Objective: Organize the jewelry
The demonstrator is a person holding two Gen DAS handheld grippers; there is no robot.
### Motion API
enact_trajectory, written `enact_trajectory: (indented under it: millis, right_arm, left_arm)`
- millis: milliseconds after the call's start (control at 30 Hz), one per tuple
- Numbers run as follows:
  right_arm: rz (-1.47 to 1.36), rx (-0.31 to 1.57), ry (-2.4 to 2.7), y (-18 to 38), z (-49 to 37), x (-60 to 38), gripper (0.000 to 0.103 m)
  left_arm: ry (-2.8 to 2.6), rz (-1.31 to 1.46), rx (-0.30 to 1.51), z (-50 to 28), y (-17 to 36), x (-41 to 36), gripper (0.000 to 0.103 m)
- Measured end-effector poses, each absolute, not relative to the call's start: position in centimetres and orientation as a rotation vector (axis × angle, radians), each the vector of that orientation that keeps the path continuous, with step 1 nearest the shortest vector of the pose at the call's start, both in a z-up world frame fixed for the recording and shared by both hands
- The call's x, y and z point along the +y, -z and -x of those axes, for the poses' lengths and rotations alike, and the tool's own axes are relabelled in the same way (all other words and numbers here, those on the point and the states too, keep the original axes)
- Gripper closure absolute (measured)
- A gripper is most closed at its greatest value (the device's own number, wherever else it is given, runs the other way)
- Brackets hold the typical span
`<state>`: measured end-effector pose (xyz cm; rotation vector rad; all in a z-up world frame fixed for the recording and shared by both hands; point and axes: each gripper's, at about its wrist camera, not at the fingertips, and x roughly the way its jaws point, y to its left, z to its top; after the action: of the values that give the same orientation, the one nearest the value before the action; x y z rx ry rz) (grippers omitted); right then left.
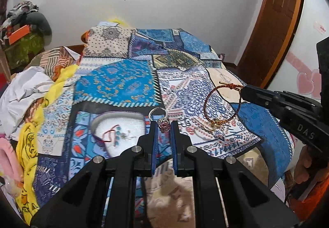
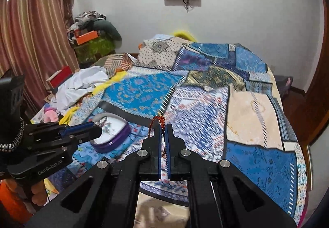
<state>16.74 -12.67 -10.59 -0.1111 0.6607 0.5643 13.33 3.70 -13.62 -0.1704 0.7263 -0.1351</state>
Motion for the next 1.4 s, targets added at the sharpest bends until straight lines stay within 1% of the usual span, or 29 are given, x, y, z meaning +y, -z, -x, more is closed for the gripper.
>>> enact_trajectory:
  millis: [333, 633, 1167, 1400]
  right_arm:
    - [0.126, 0.634, -0.65, 9.6, -16.0, -8.3, 0.1]
    - [0.149, 0.645, -0.721, 10.1, -15.7, -4.8, 0.1]
    - [0.198, 0.826, -0.746, 16.0, -19.1, -0.7, 0.1]
    - [0.188, 0.862, -0.71, 16.5, -20.3, -0.9, 0.1]
  left_arm:
    - [0.065, 0.182, 0.678, -11.3, 12.3, 7.4, 0.092]
    - [0.027, 0.201, 0.67, -10.8, 12.7, 10.0, 0.092]
    - [0.016, 0.223, 0.72, -13.1, 15.5, 11.4, 0.092]
    - [0.034, 0.245, 0.747, -14.6, 16.6, 11.6, 0.092]
